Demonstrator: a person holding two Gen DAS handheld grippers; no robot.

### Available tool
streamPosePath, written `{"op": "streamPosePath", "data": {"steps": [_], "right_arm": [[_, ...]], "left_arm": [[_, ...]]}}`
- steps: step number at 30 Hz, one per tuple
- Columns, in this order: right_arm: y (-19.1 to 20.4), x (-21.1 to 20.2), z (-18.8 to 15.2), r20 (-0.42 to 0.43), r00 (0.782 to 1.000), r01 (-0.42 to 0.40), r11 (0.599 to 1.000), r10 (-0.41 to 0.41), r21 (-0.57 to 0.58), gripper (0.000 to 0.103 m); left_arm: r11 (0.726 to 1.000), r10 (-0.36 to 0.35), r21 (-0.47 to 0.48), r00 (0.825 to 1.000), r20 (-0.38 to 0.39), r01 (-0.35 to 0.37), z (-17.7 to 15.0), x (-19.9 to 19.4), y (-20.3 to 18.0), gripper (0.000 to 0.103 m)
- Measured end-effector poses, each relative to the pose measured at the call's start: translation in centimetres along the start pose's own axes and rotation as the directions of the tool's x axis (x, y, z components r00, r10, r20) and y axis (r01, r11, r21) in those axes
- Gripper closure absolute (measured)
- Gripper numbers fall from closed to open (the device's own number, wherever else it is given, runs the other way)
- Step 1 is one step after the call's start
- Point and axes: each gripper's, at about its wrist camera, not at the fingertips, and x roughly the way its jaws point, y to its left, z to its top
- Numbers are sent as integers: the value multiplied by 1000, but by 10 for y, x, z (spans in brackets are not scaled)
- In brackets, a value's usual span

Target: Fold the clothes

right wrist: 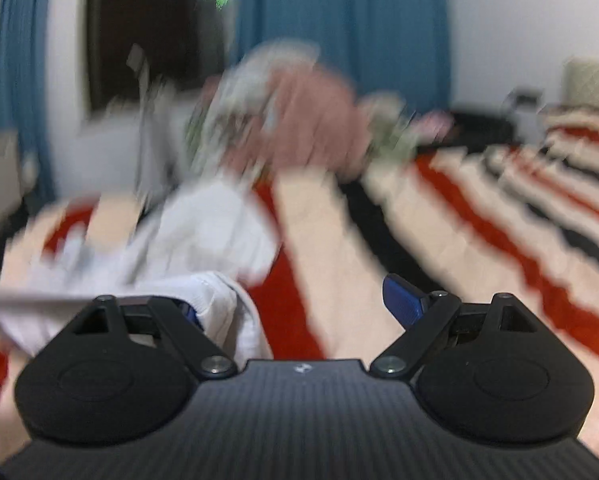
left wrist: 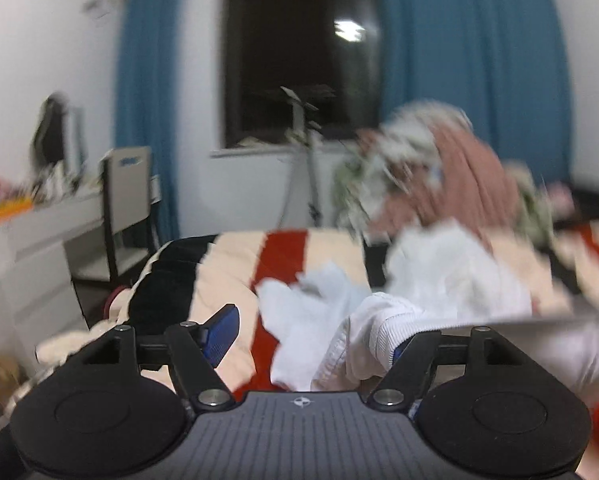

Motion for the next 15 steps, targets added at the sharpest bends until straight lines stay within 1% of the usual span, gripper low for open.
{"op": "streamPosePath", "data": {"steps": [2,5,6,7,9,12,14,15], "right_arm": [[11,12,-12,-100,995,-34,997,27,-63,16],[27,8,-23,-129,991,-58,989,41,-134,16],[31,1,-24,-111,993,-47,986,30,-157,16],[34,-6,-25,-89,996,-33,984,17,-177,16],[35,-26,-21,7,1000,31,985,-30,-169,16],[21,-55,3,145,988,55,997,-47,-53,16],[19,-83,41,230,973,43,998,-32,-45,16],[18,-98,60,273,962,37,998,-24,-42,16]], "left_arm": [[997,17,-78,1000,5,-17,4,-1,11,30],[988,37,-150,999,11,-35,6,-6,25,30],[985,40,-170,999,20,-36,9,-4,29,30],[982,40,-187,999,30,-33,11,-10,33,30],[978,32,-209,998,59,-19,23,-24,49,30],[972,19,-236,991,132,13,44,-52,57,30],[965,-6,-256,982,191,55,66,-71,59,30],[960,-23,-267,973,228,85,82,-82,60,30]]}}
